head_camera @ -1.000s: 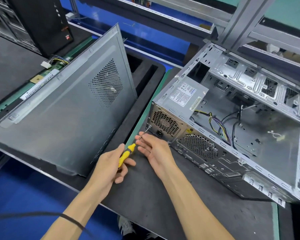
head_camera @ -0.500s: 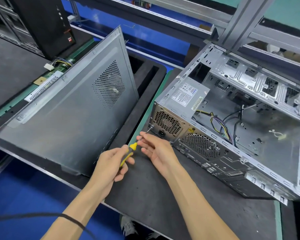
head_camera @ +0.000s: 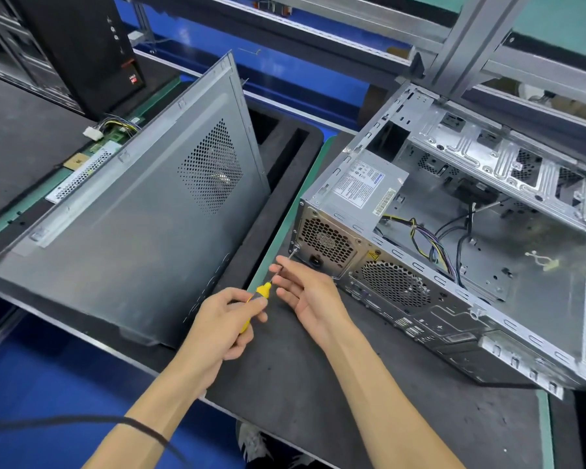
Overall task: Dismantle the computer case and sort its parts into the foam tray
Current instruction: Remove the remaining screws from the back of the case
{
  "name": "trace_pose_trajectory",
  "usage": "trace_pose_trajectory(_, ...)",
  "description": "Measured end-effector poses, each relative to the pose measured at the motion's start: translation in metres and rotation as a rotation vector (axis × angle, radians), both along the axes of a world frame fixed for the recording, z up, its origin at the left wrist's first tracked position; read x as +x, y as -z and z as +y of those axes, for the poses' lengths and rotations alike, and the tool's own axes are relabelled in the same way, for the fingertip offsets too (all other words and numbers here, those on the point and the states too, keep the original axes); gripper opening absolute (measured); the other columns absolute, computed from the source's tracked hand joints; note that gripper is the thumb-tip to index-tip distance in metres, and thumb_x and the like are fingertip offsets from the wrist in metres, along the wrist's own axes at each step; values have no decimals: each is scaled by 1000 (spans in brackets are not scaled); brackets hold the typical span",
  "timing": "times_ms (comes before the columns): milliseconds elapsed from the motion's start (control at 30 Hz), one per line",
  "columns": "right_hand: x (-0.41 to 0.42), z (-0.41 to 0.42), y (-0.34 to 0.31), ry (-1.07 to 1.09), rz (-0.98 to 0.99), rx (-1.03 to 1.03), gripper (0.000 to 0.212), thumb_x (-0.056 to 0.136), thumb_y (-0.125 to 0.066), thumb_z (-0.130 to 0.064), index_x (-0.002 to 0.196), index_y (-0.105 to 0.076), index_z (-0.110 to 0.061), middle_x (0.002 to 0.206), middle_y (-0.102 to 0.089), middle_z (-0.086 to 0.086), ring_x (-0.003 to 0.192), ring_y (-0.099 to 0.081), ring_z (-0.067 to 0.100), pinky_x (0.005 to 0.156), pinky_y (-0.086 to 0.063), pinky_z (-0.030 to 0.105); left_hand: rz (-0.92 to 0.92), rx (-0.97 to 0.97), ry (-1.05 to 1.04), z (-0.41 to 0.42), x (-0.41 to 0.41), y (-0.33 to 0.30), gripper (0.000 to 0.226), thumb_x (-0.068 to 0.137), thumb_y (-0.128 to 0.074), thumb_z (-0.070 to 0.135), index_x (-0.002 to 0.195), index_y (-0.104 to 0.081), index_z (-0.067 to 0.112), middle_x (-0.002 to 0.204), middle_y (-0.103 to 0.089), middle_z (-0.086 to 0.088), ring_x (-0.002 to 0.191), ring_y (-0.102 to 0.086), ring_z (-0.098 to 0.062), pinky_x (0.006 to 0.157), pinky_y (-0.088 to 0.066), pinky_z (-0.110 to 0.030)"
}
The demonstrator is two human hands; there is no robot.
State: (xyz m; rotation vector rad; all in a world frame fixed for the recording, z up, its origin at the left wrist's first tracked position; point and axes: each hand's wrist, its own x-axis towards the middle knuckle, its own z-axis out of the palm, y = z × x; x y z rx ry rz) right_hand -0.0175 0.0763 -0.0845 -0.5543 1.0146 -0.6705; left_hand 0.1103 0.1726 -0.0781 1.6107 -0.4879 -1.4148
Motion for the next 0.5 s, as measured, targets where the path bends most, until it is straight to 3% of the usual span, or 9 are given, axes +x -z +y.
trace_pose_trajectory(100,-3,-1,-3,-54,39,-9,12,95,-68,-13,93,-76,-6,82,-74,5,60,-66,7,52,-52,17,32,95,157,-1,6,-5,49,102,-48,44,100,-70,0,80,-75,-14,45,-53,-20,35,-36,-22)
trace_pose_trajectory(167,-3,4,-6,-107,92,-1,11,92,-70,-11,88,-77,-4,76,-71,5,52,-60,7,48,-50,17,-81,108,141,-5,9,-8,48,102,-48,47,95,-73,6,84,-76,-13,56,-66,-23,43,-52,-31)
trace_pose_trajectory(300,-14,25,-10,-223,139,37,10,90,-71,-8,84,-78,-2,70,-69,7,45,-54,8,43,-48,18,-560,-91,53,-23,15,-4,6,95,-64,21,94,-70,22,85,-72,0,67,-68,-16,61,-58,-34)
trace_pose_trajectory(367,-25,35,-14,-259,162,41,11,90,-70,-7,84,-77,-2,69,-68,7,43,-52,8,40,-46,17,-668,-145,157,-36,10,-4,21,90,-65,9,108,-69,20,92,-71,5,77,-69,-17,74,-58,-36)
trace_pose_trajectory(433,-35,42,-16,-278,187,42,13,92,-68,-7,85,-77,-2,68,-67,6,43,-51,8,39,-44,17,-583,-177,337,-45,1,-7,37,88,-58,-5,116,-69,17,102,-72,3,85,-70,-16,79,-59,-31)
trace_pose_trajectory(500,-46,44,-18,-283,213,48,13,94,-65,-7,88,-75,-1,67,-66,4,43,-50,7,39,-43,17,-422,-212,499,-46,-14,-10,42,88,-51,-14,109,-74,14,101,-76,-1,87,-73,-13,79,-58,-23)
